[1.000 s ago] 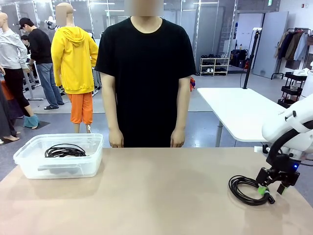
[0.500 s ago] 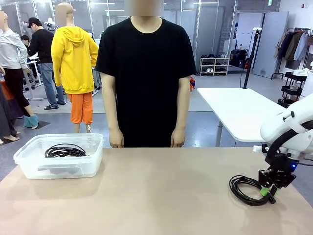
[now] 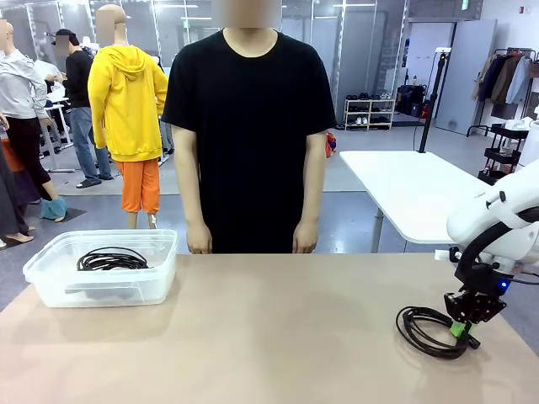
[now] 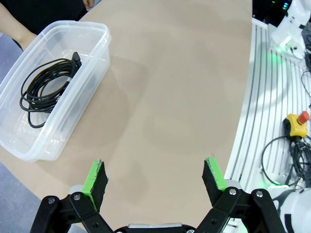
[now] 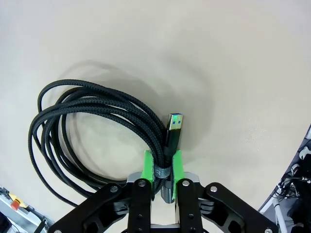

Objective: Organize and store the cables.
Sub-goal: Place the USB Extension Cable into the Organizing box.

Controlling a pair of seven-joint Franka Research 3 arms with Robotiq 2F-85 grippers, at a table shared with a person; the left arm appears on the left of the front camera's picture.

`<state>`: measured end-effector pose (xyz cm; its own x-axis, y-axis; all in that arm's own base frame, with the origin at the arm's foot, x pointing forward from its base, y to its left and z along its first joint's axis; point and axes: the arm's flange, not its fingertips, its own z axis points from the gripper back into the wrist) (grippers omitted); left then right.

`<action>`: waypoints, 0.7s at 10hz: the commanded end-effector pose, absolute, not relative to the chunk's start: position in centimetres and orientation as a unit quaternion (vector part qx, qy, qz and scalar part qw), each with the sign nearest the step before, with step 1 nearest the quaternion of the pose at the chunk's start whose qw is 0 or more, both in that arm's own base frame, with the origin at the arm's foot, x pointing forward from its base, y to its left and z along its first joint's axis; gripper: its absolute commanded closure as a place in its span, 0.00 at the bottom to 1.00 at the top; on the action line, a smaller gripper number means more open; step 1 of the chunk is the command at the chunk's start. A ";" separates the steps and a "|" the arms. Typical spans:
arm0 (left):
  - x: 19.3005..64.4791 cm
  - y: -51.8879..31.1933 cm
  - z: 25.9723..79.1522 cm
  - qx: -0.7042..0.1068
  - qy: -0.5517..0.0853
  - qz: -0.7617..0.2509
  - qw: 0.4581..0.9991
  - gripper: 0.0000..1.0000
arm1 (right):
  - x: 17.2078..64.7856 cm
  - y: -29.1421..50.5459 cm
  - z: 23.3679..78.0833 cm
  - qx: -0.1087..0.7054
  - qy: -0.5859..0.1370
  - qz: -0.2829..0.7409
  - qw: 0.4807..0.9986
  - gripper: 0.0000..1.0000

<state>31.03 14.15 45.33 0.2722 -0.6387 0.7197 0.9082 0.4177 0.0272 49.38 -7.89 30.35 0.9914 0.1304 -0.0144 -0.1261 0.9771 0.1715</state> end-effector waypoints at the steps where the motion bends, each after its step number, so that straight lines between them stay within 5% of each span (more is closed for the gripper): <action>1: 30.9 14.2 45.3 -0.197 -0.334 -0.503 0.773 0.00 | 49.5 -7.3 31.0 0.074 0.013 0.047 0.996 1.00; 7: 30.9 14.2 45.3 -0.197 -0.334 -0.503 0.773 0.00 | 49.3 -3.8 40.1 0.052 0.023 0.066 0.996 1.00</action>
